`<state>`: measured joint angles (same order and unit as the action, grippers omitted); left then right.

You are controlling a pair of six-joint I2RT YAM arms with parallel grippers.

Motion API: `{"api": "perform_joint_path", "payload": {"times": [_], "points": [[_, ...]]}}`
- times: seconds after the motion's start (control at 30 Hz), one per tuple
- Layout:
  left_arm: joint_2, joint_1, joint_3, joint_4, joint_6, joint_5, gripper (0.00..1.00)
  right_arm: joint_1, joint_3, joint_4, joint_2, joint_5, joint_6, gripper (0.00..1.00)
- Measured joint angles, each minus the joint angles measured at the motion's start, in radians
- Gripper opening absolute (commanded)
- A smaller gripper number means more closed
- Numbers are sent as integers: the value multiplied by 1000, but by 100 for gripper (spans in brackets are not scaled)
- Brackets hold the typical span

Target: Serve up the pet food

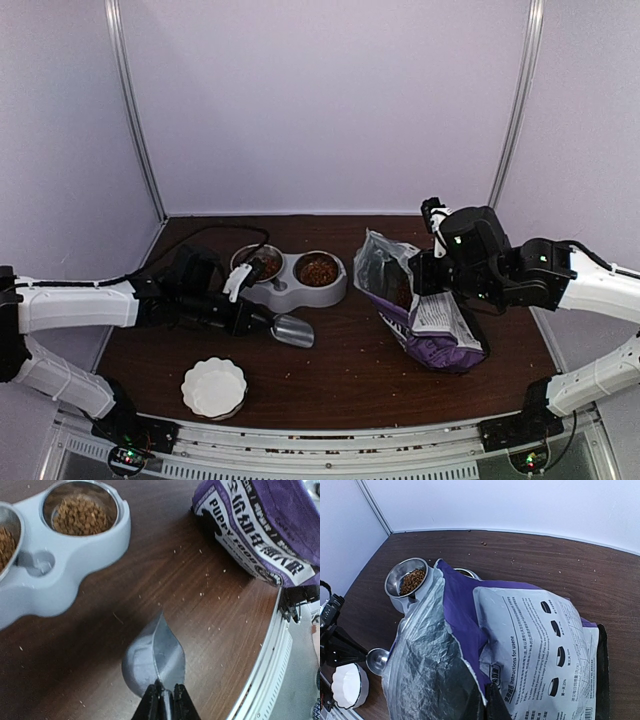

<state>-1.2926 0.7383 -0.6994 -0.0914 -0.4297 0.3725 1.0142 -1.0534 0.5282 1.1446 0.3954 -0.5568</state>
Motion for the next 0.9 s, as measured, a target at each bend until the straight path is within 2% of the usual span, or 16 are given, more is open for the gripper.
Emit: {"api": "perform_joint_path", "payload": {"times": [0.27, 0.47, 0.77, 0.9], "points": [[-11, -33, 56, -5, -52, 68, 1, 0, 13, -12, 0, -17, -6, 0], [-51, -35, 58, 26, -75, 73, 17, 0, 13, -14, 0, -21, -15, 0], [-107, -37, 75, 12, -92, 30, 32, 0, 13, -17, 15, -28, -16, 0], [-126, -37, 75, -25, -99, 1, 45, 0, 13, -19, 18, -30, -16, 0]]}}
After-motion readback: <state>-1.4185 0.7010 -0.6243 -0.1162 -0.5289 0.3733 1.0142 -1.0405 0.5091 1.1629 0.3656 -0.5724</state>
